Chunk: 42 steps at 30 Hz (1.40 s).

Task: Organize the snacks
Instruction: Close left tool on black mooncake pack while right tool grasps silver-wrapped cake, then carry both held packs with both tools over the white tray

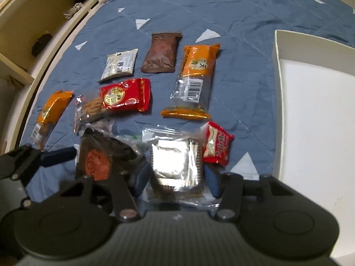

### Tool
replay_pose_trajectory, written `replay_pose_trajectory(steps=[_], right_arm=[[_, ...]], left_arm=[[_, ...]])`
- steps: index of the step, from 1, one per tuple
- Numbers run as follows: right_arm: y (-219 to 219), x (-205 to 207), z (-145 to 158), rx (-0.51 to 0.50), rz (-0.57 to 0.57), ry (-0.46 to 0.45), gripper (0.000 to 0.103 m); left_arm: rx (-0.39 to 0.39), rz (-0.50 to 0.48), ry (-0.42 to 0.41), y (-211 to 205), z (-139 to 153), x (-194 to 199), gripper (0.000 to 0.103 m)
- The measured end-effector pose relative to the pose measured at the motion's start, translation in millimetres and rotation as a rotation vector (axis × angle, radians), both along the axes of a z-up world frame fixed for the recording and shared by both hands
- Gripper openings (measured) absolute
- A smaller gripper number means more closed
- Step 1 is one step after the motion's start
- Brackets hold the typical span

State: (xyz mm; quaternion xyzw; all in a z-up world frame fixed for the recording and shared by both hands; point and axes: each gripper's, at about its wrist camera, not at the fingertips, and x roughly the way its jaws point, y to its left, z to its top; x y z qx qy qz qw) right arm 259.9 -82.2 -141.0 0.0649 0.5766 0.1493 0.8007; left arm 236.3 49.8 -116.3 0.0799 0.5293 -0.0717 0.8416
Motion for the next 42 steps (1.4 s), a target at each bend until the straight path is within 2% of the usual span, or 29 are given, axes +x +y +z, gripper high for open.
replay_pose_trajectory(steps=[1,2,4,11,16,24,28,35,42], right_arm=[[-0.1,-0.2,-0.9,0.000,0.002,0.000,0.059],[-0.5,0.0,-2.0,0.002,0.001,0.001,0.059],[-1.0,1.4,-4.0,0.007,-0.005,0.005,0.060],[-3.5,-2.2,-1.4,0.015,0.017,-0.006,0.058],[-9.7,-8.0,6.4,0.046,0.021,-0.009,0.057],[-23.3,-17.7,37.7,0.109,-0.005,-0.055,0.057],[-34.9,-20.3,57.4,0.135,-0.027,-0.101,0.057],[-47.7,-34.3,88.0,0.123,-0.021,-0.200,0.057],[-69.1,-49.7,106.7,0.109,-0.030,-0.263,0.057]], left_arm=[[-0.002,0.014,0.007,0.6,-1.7,1.1,0.079],[-0.009,0.029,0.016,1.9,-3.0,2.3,0.070],[-0.041,0.056,0.029,5.7,-2.2,3.5,0.066],[-0.044,0.107,0.053,10.2,8.5,1.8,0.065],[-0.057,0.135,0.039,12.1,23.2,-4.2,0.065],[-0.112,0.167,-0.002,14.9,49.9,-21.4,0.065],[-0.151,0.196,-0.045,17.7,67.0,-28.9,0.065],[-0.181,0.251,-0.134,21.0,94.8,-33.9,0.065],[-0.202,0.248,-0.190,11.4,112.6,-38.3,0.065]])
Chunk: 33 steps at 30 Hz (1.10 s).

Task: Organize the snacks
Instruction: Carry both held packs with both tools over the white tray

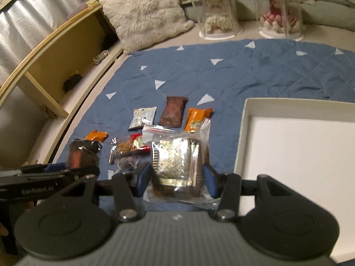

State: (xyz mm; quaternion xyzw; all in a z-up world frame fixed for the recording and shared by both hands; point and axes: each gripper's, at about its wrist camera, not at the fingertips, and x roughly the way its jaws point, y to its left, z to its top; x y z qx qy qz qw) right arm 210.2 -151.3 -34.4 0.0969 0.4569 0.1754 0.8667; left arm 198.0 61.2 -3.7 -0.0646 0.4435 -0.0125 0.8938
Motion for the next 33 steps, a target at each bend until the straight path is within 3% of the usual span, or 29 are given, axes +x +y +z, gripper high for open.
replay_pose_trajectory(steps=[12,20,33], right_arm=[[-74.7,-32.2,23.5,-0.024,-0.124,-0.092,0.057],[-125.7,-57.9,24.3,-0.062,-0.206,-0.095,0.057],[-202.2,-91.6,5.3,-0.112,-0.325,-0.053,0.057]], left_arm=[[-0.003,-0.097,-0.026,-76.9,6.2,-0.6,0.065],[-0.030,-0.164,-0.049,-140.8,14.2,0.2,0.065],[-0.112,-0.254,0.030,-232.7,-20.1,3.2,0.065]])
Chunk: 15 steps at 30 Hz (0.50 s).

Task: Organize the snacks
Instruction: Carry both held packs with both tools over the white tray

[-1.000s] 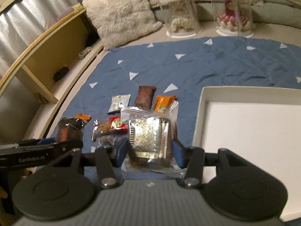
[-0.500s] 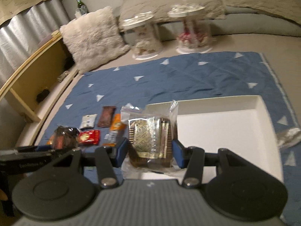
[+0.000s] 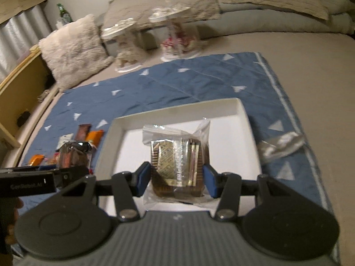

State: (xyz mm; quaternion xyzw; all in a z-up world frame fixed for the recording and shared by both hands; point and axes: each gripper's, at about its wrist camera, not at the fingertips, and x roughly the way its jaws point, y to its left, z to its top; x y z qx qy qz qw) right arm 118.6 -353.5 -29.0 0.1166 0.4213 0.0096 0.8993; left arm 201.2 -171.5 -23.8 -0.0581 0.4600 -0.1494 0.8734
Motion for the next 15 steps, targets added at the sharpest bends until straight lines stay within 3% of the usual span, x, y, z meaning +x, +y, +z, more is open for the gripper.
replay_pose_trajectory(steps=[15], right_arm=[[-29.0,6.8,-33.4,-0.015,-0.006,0.119,0.057]], left_arm=[[-0.107,0.024,0.136,-45.7,-54.0,13.6,0.065]])
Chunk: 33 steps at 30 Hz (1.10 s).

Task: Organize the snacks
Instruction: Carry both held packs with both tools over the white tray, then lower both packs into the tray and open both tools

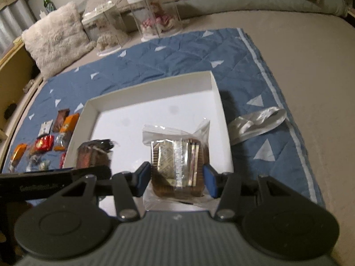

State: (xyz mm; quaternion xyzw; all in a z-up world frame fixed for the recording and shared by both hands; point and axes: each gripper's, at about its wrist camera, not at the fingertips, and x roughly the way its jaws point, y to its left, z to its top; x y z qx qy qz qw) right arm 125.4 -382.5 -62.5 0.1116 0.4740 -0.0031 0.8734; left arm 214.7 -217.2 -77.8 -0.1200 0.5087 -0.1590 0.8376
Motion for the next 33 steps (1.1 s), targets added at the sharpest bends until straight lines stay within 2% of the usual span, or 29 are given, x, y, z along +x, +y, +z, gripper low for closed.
replay_pose_trajectory(steps=[7,16,21,33], right_arm=[[4.1,3.7,-12.6,-0.032,0.009,0.079,0.057],[-1.7,7.6,-15.5,-0.042,-0.010,0.106,0.058],[-6.3,6.9,-19.6,-0.055,-0.024,0.131,0.060],[-7.2,-1.7,-14.0,-0.064,-0.026,0.130,0.061]], left_arm=[[-0.034,0.025,0.047,-3.4,-17.6,6.5,0.065],[-0.113,0.040,0.114,-9.0,-35.0,8.5,0.065],[-0.098,0.029,0.140,-8.2,-36.5,9.4,0.070],[-0.003,0.005,0.110,2.1,-20.8,-0.5,0.071]])
